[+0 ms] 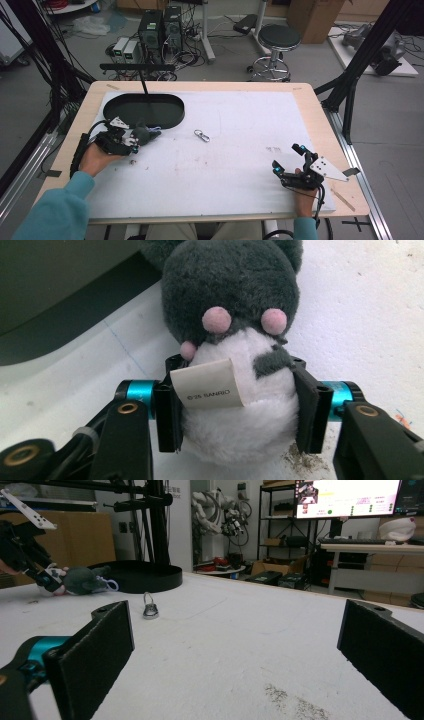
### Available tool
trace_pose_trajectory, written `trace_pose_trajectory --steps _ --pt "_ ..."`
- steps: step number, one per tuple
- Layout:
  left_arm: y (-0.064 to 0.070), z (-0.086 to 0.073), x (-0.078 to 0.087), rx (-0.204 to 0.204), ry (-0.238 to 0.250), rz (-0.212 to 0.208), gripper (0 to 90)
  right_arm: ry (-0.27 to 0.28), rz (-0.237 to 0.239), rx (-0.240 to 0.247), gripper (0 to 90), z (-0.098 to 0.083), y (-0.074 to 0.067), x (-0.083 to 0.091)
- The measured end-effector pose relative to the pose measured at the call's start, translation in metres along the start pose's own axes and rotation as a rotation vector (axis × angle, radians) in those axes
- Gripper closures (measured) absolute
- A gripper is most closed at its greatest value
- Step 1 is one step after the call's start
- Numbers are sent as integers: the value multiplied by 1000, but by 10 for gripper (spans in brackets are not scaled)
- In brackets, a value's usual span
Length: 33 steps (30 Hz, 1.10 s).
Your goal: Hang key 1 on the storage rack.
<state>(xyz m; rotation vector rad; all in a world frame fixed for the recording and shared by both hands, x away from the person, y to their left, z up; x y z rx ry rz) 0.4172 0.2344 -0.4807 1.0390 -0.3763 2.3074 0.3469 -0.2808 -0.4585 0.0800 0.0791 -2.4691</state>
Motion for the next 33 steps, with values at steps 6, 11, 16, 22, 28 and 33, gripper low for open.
trace_pose_trajectory --steps 6,11,16,22,28,33 --pt "1 0 1 -25 3 9 521 -1 1 0 8 0 0 0" --pt "1 2 4 -28 22 6 526 2 2 -1 8 0 0 0" --pt "2 7 9 -44 71 5 527 2 2 -1 8 0 0 0" --pt "1 11 16 -31 114 -7 526 2 2 -2 8 0 0 0" --pt "-2 15 25 -12 160 -8 525 1 1 -1 8 0 0 0" --pt "-6 24 36 -16 212 1 525 0 0 -3 8 0 0 0"
Point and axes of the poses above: each handheld gripper's, and its own axes: x roughly backward along the jaws, z roughly out of its top, y roughly to its right, the point moved 8 cm from there along -x, roughly forward along the jaws, and after that the axes turned 5 degrees about y, right-handed, at the moved point
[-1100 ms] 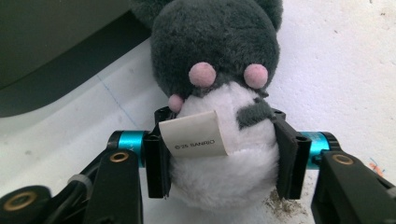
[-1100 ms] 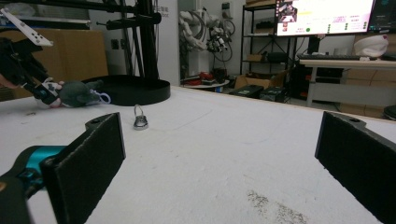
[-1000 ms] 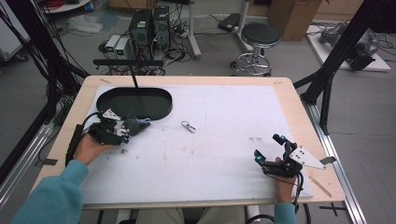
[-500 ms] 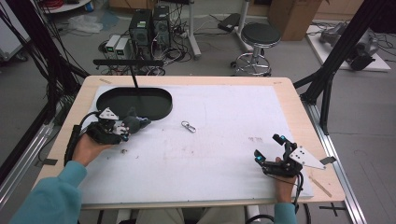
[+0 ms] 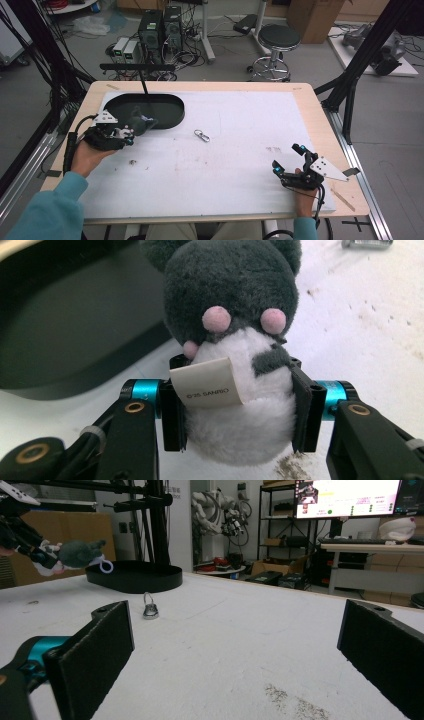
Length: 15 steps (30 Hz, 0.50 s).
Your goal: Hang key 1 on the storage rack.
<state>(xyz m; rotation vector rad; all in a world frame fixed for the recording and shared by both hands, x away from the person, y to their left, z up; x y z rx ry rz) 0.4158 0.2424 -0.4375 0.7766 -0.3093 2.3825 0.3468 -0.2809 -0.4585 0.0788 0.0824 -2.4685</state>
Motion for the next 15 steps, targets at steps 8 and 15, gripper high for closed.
trace_pose_trajectory --steps 8,15 --pt "-8 15 13 25 62 12 526 -1 -1 -4 8 0 0 0" --pt "-16 24 23 37 97 27 525 0 0 -1 8 0 0 0"
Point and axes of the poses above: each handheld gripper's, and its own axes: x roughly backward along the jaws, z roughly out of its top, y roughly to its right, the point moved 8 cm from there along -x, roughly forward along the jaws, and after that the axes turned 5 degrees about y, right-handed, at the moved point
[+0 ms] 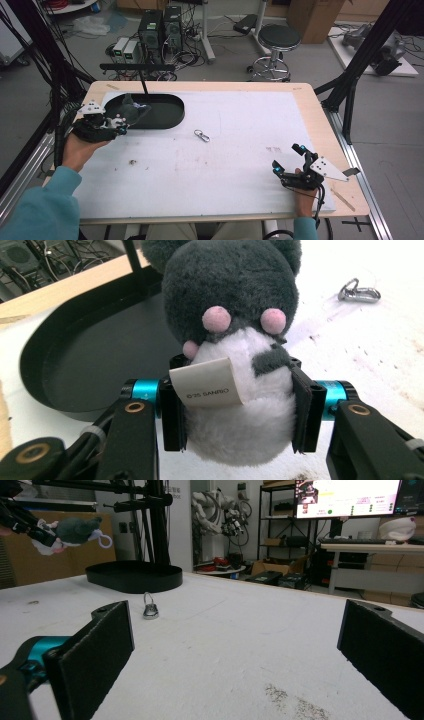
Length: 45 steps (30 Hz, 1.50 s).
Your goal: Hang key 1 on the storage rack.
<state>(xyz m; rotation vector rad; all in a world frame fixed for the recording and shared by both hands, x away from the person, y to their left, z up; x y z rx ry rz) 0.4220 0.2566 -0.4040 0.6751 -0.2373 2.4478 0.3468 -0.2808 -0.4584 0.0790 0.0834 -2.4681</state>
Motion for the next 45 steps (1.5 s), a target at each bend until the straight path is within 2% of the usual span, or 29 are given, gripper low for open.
trace_pose_trajectory --steps 10,15,22,26,31,38,42,45 --pt "-11 16 10 -1 38 31 525 -1 0 0 8 0 0 0" --pt "-20 24 15 13 53 53 525 -2 0 -1 8 0 0 0" --pt "-30 39 20 18 102 74 525 0 1 6 8 0 0 0" --pt "-38 45 22 12 99 90 525 2 -1 10 7 0 0 -1" --pt "-45 53 22 37 117 100 526 1 -1 10 8 0 0 0" --pt "-45 63 21 29 125 105 525 2 0 9 8 0 0 0" --pt "-45 67 20 46 145 102 525 1 -1 7 8 0 1 0" --pt "-48 67 19 49 136 111 525 -1 -1 4 8 0 0 0"
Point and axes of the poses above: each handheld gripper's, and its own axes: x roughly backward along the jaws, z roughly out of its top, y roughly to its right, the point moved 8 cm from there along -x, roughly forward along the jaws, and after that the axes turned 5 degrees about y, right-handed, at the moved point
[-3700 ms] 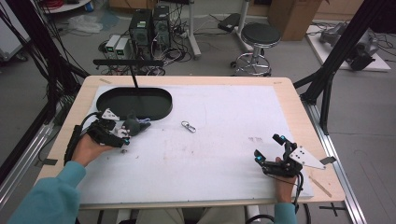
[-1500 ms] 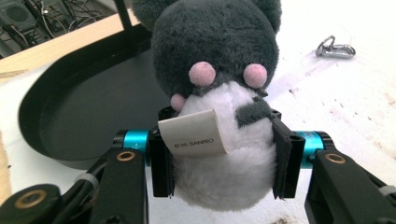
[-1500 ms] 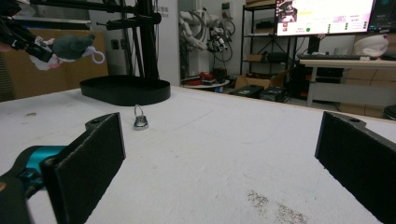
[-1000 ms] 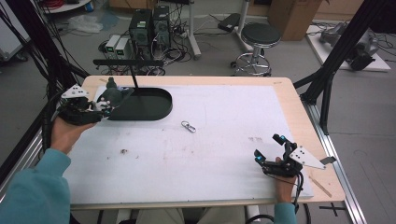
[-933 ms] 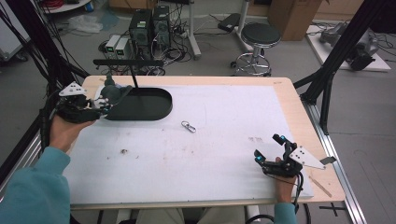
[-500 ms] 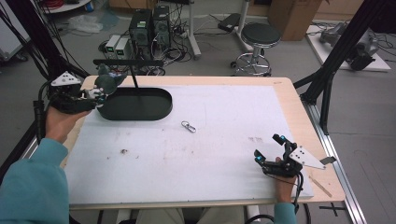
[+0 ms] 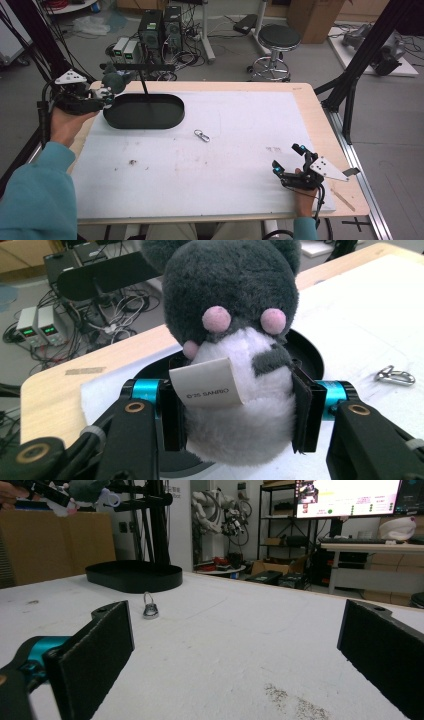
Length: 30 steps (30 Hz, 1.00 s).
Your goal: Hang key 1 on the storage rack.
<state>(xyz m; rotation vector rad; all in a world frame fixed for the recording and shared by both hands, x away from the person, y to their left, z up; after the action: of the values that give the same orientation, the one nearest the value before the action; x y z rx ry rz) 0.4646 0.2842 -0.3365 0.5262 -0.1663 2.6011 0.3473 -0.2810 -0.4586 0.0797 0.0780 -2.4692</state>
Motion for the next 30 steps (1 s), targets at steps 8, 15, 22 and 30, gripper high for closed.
trace_pose_trajectory --steps 8,15,22,30 --pt "-4 8 -1 -2 3 18 525 0 0 -4 8 0 0 0" --pt "-7 10 -3 23 -1 30 526 -1 0 0 8 0 0 0" --pt "-7 8 -6 22 -14 38 526 -2 0 1 8 0 0 0" --pt "-10 3 -9 49 -16 61 526 0 1 0 8 0 0 0"
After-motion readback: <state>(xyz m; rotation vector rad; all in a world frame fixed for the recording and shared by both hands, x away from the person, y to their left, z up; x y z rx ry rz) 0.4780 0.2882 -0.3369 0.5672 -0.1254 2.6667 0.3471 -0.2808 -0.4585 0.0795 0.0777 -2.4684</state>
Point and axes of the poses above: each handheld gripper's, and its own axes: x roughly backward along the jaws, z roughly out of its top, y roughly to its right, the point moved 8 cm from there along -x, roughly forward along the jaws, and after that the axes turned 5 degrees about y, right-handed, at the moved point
